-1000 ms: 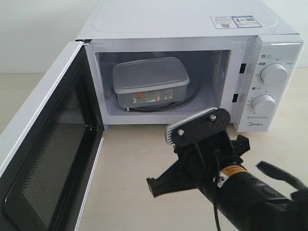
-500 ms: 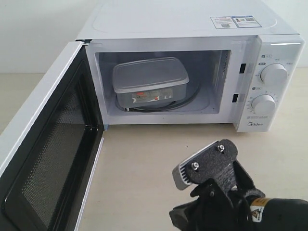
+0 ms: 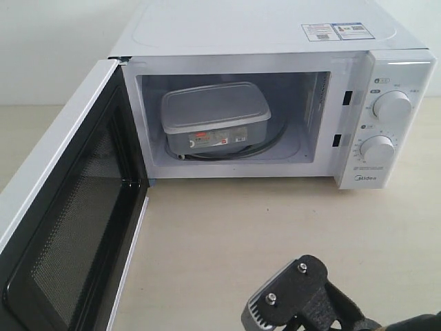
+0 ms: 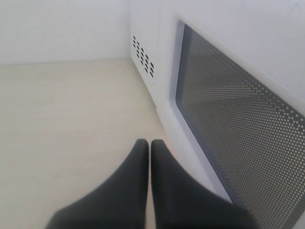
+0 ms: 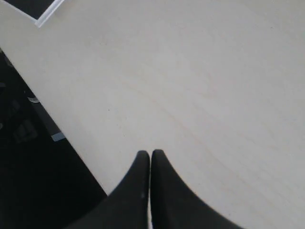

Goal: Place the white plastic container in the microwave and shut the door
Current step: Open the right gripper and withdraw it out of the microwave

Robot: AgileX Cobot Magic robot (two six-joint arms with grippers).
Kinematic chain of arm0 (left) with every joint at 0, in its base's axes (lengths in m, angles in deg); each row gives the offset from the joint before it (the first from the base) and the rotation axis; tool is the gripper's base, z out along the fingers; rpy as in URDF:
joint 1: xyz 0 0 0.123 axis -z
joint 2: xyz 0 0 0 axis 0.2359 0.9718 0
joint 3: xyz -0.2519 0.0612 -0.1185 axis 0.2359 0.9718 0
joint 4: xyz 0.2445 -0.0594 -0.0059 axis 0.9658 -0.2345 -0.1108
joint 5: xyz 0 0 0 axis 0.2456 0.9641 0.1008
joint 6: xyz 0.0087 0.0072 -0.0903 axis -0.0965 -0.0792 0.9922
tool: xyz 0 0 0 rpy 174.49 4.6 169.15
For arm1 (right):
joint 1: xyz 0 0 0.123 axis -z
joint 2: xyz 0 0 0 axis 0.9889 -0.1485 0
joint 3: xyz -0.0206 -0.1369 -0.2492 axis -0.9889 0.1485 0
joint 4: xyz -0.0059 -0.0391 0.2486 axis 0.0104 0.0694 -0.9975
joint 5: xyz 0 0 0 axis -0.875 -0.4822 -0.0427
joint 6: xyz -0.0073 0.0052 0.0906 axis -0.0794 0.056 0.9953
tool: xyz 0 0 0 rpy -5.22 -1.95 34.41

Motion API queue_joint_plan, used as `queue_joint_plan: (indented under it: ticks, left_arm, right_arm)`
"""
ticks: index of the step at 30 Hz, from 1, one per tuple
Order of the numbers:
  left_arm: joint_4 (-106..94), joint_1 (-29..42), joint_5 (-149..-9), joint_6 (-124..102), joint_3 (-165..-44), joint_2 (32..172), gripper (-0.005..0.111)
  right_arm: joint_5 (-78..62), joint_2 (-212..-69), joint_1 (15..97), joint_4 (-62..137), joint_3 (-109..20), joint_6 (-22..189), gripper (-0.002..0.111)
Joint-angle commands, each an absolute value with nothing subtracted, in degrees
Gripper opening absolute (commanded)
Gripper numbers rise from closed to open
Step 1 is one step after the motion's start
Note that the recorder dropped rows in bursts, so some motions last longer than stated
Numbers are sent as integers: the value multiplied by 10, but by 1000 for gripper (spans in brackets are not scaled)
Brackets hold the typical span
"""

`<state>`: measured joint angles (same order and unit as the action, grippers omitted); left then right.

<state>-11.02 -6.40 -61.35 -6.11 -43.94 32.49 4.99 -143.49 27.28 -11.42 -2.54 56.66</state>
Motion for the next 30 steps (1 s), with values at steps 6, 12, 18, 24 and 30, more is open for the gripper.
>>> queue_joint_plan:
  ticks: [6,12,18,24,30]
  left_arm:
    - [-109,-66,-614,-56,-437,324,4]
    - [-109,-66,-614,-56,-437,324,4]
    - [-109,-66,-614,-56,-437,324,4]
    - [-109,-66,-614,-56,-437,324,4]
    - [-109,-66,-614,-56,-437,324,4]
  right_arm:
    - [36,-1431,271,-111,-24,564,0]
    - [36,-1430,271,-113,-24,564,0]
    - [-11,-1306,271,-58,-24,509,0]
    - [-60,-1140,335,-58,-24,513,0]
    - [-19,-976,447,-59,-24,546,0]
